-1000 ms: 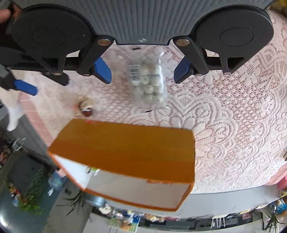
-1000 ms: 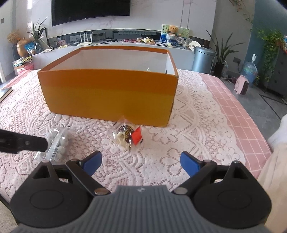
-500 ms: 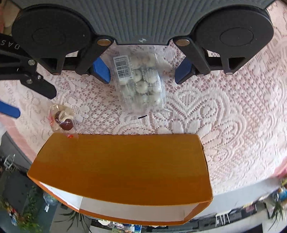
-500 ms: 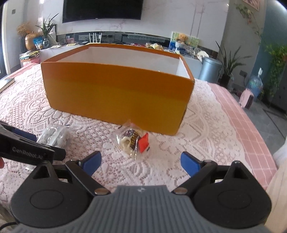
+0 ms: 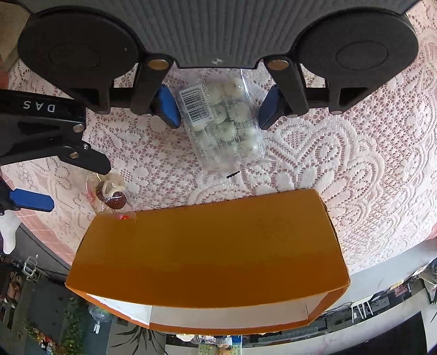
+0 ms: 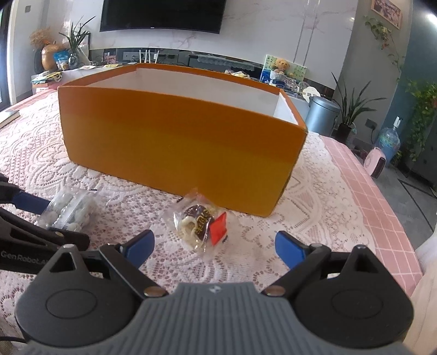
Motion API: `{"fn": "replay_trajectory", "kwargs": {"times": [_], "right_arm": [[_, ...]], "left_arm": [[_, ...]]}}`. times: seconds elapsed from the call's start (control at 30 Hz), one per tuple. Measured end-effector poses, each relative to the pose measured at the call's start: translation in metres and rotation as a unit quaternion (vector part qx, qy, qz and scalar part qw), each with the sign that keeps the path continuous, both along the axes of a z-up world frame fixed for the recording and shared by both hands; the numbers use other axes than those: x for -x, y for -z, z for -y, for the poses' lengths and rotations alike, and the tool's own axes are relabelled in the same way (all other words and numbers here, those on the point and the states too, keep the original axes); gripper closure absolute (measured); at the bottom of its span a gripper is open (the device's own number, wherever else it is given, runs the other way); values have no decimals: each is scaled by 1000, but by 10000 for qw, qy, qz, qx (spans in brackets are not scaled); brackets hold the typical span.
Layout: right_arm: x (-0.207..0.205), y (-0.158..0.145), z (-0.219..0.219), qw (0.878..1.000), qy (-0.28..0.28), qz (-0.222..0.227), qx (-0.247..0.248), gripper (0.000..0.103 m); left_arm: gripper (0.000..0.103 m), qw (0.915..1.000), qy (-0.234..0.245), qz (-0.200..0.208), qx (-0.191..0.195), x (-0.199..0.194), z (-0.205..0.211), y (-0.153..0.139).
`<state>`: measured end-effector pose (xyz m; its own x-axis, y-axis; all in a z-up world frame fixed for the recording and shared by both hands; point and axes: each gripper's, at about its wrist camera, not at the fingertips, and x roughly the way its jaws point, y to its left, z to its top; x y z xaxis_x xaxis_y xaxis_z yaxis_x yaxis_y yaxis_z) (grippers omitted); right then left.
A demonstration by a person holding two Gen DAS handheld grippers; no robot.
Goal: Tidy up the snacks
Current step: 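Grasp the clear chocolate candy bag with the right tool while the left tool approaches the yogurt ball bag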
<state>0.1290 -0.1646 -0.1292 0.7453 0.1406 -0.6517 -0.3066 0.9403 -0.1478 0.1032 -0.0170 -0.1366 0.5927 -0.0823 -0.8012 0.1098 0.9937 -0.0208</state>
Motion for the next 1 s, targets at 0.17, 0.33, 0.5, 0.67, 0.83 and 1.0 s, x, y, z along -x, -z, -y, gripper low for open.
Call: {"fn": "replay_trajectory", "kwargs": {"times": [0.17,0.33,0.5,0.67,0.83,1.0], "right_arm": [[-2,0,-7,9997,-185,123,127,10],[-14,0,-18,9984,-428,275,249,9],[-28,7,-24,9985,-464,183,227,9],[-33,16,-27,9988,-434,31,215,24],[-38,23,-22,9995,-221,-236,-13,44],[-37,22,-18,9996,-90,-249,-79,49]], "left_arm": [[34,9996,-103,96,249,3,-9,-8],[34,9989,-57,235,393,-1,-15,-12],[34,9982,-163,213,535,-6,-20,-11],[34,9973,-237,198,666,-7,-25,-12],[34,9971,-242,162,700,-5,-25,-13],[34,9967,-274,241,726,0,-24,-20]]}}
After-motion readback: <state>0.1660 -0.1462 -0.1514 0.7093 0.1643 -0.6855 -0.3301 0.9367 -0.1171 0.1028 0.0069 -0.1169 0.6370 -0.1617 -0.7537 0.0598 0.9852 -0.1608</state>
